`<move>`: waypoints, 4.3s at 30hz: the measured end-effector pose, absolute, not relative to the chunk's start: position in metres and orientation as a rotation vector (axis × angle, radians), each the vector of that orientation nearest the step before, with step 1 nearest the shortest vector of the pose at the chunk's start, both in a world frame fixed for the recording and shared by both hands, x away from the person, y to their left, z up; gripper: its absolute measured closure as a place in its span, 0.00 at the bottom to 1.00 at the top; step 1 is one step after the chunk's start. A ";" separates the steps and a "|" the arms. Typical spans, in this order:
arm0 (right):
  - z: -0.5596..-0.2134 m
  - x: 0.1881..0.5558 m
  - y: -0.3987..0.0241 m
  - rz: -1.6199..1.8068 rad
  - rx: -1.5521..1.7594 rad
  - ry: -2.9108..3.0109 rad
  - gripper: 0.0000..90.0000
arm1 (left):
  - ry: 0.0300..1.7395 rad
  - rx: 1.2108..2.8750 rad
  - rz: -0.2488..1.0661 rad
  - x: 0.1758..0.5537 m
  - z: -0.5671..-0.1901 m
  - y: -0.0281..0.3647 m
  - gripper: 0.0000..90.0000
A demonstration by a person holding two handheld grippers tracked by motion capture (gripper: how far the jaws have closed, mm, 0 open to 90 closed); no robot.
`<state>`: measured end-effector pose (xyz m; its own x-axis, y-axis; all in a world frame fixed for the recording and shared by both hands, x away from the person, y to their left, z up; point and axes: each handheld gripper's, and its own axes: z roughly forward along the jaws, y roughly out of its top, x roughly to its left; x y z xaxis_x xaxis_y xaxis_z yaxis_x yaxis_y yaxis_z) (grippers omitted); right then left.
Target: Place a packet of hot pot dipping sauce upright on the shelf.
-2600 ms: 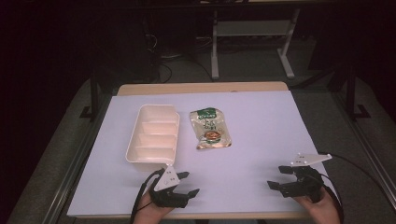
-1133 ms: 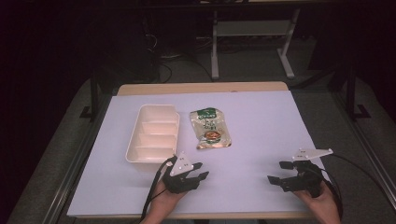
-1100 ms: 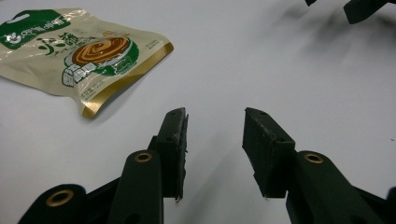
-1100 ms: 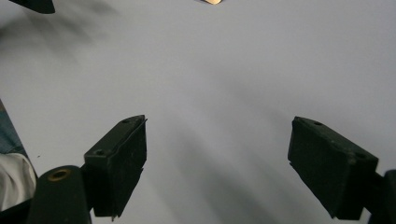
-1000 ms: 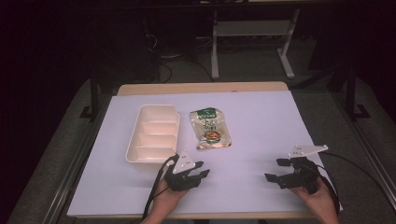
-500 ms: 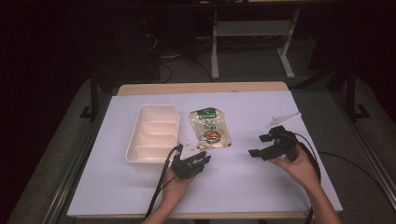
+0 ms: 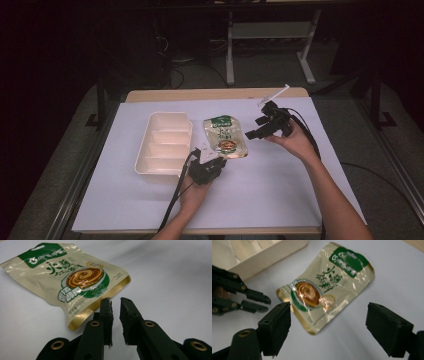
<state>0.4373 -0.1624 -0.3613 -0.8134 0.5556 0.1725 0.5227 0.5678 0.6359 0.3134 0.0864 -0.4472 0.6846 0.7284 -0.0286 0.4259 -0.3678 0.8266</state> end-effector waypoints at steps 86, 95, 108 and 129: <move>-0.410 0.529 -0.104 1.099 0.879 2.907 0.87 | 0.995 2.089 0.411 0.335 -0.457 0.080 0.89; -0.408 0.526 -0.095 1.002 0.866 2.926 1.00 | 0.990 2.086 0.403 0.335 -0.457 0.080 0.85; -0.379 0.499 -0.124 1.072 0.864 2.902 1.00 | 0.952 2.035 0.392 0.324 -0.448 0.076 0.77; -0.384 0.448 -0.156 1.165 0.855 2.944 1.00 | 0.911 2.098 0.364 0.312 -0.452 0.065 0.70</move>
